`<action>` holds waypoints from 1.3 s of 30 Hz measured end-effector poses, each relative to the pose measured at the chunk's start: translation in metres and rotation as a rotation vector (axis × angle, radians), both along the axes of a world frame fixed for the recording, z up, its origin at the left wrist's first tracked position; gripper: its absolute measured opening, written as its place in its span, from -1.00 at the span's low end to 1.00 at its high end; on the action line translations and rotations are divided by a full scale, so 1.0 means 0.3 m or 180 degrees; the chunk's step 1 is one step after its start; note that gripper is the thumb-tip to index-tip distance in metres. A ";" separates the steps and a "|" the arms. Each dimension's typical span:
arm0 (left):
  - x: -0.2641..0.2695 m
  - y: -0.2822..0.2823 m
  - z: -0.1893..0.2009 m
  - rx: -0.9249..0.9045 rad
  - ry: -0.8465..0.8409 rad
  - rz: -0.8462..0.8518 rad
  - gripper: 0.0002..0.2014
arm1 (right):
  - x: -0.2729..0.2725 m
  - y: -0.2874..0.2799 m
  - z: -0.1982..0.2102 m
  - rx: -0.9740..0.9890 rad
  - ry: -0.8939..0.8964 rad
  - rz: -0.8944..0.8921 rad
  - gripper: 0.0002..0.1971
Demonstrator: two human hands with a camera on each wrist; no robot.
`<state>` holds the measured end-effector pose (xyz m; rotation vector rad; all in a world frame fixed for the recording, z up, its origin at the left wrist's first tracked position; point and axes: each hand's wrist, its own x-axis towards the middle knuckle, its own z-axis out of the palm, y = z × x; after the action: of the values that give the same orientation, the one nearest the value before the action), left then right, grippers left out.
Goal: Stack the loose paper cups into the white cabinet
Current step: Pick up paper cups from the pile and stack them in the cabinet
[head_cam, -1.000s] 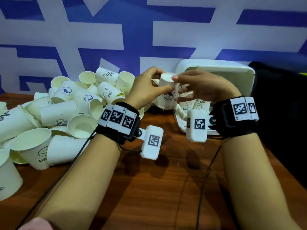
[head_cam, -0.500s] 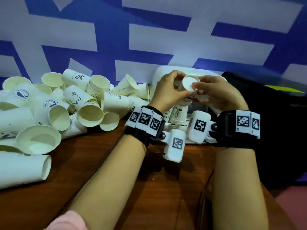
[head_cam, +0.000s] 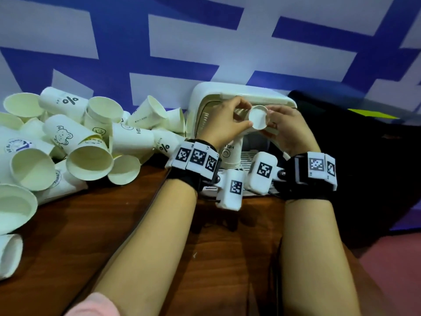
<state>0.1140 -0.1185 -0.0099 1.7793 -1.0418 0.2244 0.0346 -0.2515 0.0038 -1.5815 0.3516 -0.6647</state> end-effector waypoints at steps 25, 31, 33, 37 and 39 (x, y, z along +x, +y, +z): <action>0.019 0.009 -0.014 0.0660 0.0411 -0.0091 -0.38 | 0.075 -0.007 -0.062 0.0507 -0.0472 0.0266 -0.76; 0.004 0.005 -0.020 0.0973 0.0353 -0.0143 -0.42 | 0.088 -0.017 -0.074 0.0449 -0.0217 0.0416 -0.71; 0.005 0.003 -0.027 0.1051 0.0378 -0.0131 -0.48 | 0.085 -0.008 -0.080 0.0392 -0.0014 0.0482 -0.65; 0.011 -0.005 -0.036 0.1108 0.0489 -0.0084 -0.54 | 0.087 -0.007 -0.089 0.0422 0.0127 0.0505 -0.61; 0.020 -0.014 -0.044 0.1105 0.0616 -0.0105 -0.49 | 0.091 -0.008 -0.094 0.0485 0.0166 0.0518 -0.59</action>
<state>0.1201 -0.1226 -0.0230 2.0443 -1.0129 -0.1573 0.0618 -0.2539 -0.0245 -1.4660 0.3010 -0.4613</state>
